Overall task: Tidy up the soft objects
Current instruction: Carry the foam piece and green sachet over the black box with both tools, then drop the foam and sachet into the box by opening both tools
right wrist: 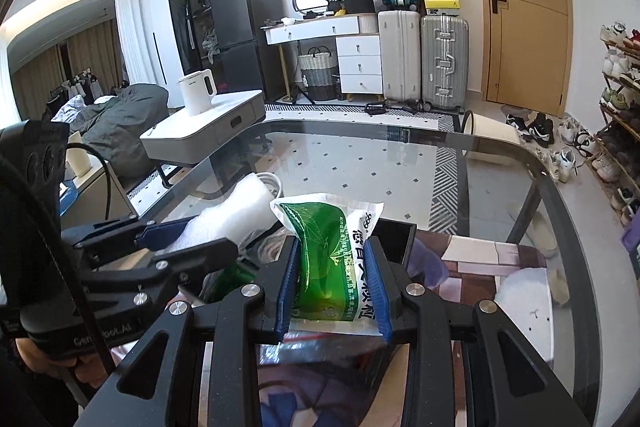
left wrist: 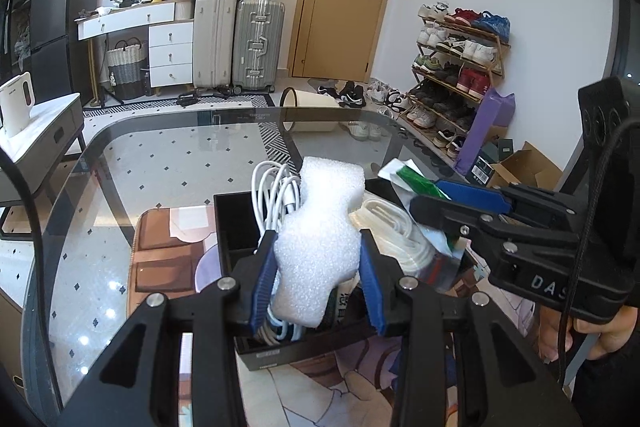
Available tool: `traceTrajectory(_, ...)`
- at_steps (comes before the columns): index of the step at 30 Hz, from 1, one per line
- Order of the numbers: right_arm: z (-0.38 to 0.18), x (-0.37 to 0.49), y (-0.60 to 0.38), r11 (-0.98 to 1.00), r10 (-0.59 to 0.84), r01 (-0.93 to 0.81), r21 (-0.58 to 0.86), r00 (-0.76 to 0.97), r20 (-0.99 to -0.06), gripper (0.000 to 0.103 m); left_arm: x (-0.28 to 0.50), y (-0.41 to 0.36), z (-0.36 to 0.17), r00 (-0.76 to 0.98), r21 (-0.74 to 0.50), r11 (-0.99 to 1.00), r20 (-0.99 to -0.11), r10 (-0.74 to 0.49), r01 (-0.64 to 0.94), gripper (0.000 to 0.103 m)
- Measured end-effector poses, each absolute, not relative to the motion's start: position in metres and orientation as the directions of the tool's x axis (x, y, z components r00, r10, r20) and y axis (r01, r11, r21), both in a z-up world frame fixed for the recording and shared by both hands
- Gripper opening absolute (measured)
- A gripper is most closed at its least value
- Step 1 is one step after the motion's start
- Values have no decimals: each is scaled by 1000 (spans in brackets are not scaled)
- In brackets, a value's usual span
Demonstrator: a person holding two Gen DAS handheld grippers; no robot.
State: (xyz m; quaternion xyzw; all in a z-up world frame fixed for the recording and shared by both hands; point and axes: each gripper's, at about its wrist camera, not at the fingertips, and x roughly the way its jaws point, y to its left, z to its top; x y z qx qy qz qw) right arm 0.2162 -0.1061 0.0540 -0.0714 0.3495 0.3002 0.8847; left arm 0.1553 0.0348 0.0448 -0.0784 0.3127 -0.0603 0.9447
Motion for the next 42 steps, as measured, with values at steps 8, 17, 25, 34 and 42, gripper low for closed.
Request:
traceTrajectory(8, 34, 242, -103, 824, 462, -557, 99, 562, -686, 32, 163, 32, 39, 795, -153, 986, -589, -144, 65, 38)
traceTrajectory(17, 22, 245, -94, 813, 460, -574, 99, 529, -713, 32, 165, 23, 39, 793, -121, 990, -595, -129, 71, 38)
traceTrajectory(25, 11, 250, -85, 816, 432, -574, 68, 528, -731, 33, 167, 22, 37, 789, -110, 991, -602, -125, 74, 39)
traceTrajectory(34, 28, 233, -102, 812, 426, -583, 5, 586, -689, 59, 169, 20, 39, 789, -102, 992, -602, -122, 76, 40)
traceTrajectory(42, 42, 214, -123, 829, 419, -560, -10, 631, -653, 84, 163, 19, 40, 786, -91, 993, -607, -118, 79, 70)
